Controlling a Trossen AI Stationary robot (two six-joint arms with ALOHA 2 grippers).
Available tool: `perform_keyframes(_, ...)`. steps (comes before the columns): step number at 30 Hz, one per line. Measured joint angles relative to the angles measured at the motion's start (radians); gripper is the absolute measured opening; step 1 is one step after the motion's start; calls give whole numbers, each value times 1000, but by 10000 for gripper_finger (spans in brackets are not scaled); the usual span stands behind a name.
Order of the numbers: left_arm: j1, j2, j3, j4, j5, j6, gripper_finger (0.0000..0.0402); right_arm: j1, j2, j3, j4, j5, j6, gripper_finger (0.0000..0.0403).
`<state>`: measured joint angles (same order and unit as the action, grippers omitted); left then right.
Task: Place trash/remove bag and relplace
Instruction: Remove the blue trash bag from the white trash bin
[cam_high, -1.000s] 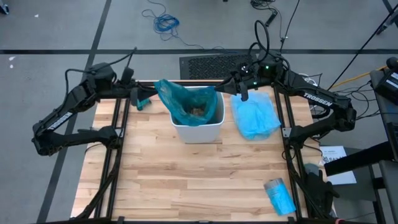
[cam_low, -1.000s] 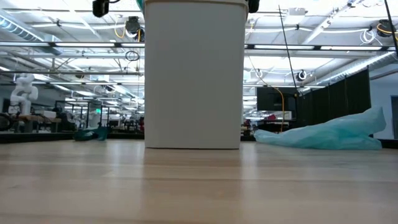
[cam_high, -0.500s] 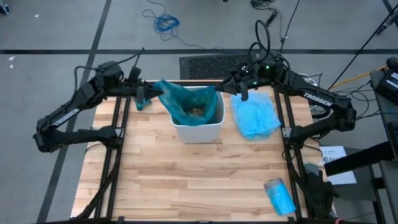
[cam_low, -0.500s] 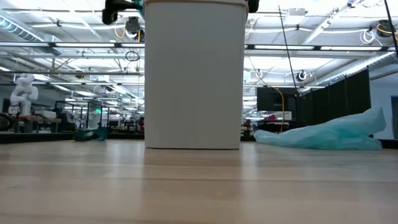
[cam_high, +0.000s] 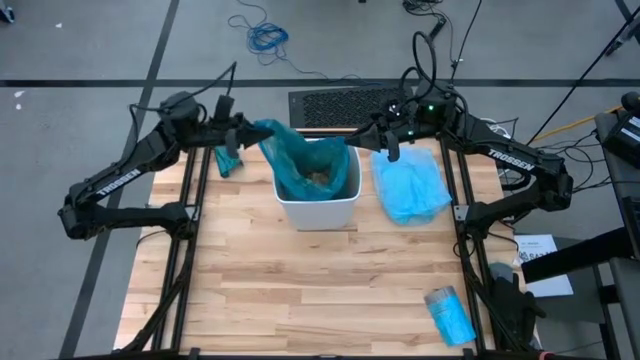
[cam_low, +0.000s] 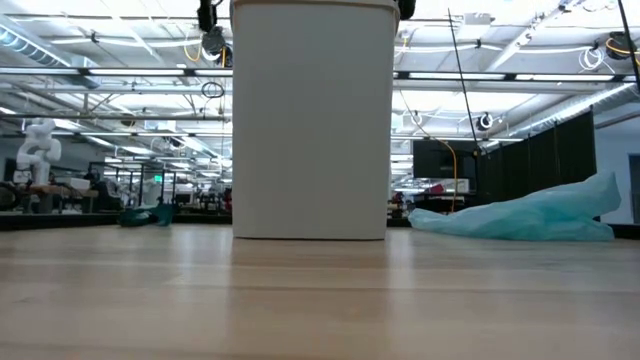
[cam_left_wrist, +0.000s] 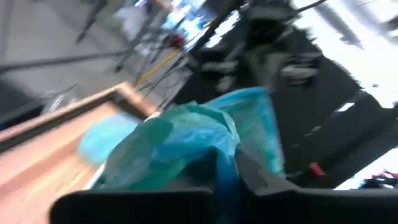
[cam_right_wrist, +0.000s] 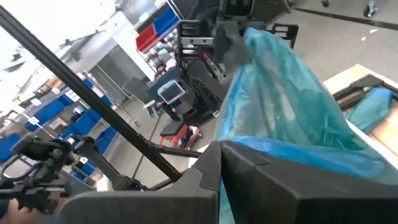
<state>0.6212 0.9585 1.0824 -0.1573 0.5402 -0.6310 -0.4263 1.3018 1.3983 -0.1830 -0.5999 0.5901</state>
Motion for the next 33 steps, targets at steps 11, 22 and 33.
perform_keyframes(11, 0, 31, 133, 186, 78, -46, 1, 0, 0, 37, 160, -28, 64, 0)
perform_keyframes(22, 0, 135, 408, 257, 136, -10, 1, -3, 37, 269, 157, -45, 15, 0)
perform_keyframes(33, 0, 312, 667, 254, 213, 10, 0, -25, 194, 553, 48, -144, -23, 0)
